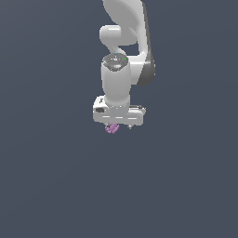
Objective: Pick up the object and move it to a goal position.
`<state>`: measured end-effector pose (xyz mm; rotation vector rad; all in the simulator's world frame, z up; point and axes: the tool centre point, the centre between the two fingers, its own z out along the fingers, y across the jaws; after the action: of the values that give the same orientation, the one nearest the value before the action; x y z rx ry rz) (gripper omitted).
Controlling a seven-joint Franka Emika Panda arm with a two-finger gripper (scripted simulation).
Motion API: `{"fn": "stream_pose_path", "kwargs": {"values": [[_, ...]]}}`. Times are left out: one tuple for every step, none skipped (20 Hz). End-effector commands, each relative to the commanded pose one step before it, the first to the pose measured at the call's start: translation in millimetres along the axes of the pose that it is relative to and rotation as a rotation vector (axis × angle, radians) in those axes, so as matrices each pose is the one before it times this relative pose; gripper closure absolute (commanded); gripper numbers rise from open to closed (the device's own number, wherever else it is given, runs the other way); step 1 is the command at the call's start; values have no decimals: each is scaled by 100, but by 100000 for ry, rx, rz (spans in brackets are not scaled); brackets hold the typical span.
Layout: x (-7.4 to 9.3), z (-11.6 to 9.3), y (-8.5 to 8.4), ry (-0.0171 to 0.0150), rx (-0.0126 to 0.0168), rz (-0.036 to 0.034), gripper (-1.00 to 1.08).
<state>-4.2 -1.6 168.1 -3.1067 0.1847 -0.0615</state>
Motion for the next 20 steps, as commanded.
{"fn": "stream_pose_path", "kwargs": {"values": [[-900, 952, 612, -464, -328, 5218, -92], [-415, 434, 307, -193, -161, 2468, -92], [-442, 458, 341, -200, -180, 2644, -92], [-468, 481, 377, -206, -199, 2821, -92], [-494, 502, 415, -211, -220, 2998, -92], [-511, 515, 450, -210, -239, 3131, -92], [-485, 485, 448, -193, -238, 3009, -92], [-453, 451, 438, -173, -233, 2842, -92], [-420, 417, 425, -155, -225, 2676, -92], [-388, 384, 409, -138, -217, 2507, -92], [-357, 353, 391, -122, -207, 2338, -92], [-327, 322, 371, -108, -196, 2168, -92], [-297, 293, 349, -95, -184, 1997, -92], [-268, 264, 324, -83, -171, 1825, -92], [-240, 237, 298, -71, -157, 1653, -92], [-212, 210, 271, -61, -142, 1480, -92], [-186, 183, 242, -52, -127, 1306, -92], [-159, 158, 213, -43, -111, 1135, -92], [-134, 133, 181, -35, -94, 959, -92], [-108, 108, 150, -28, -78, 786, -92]]}}
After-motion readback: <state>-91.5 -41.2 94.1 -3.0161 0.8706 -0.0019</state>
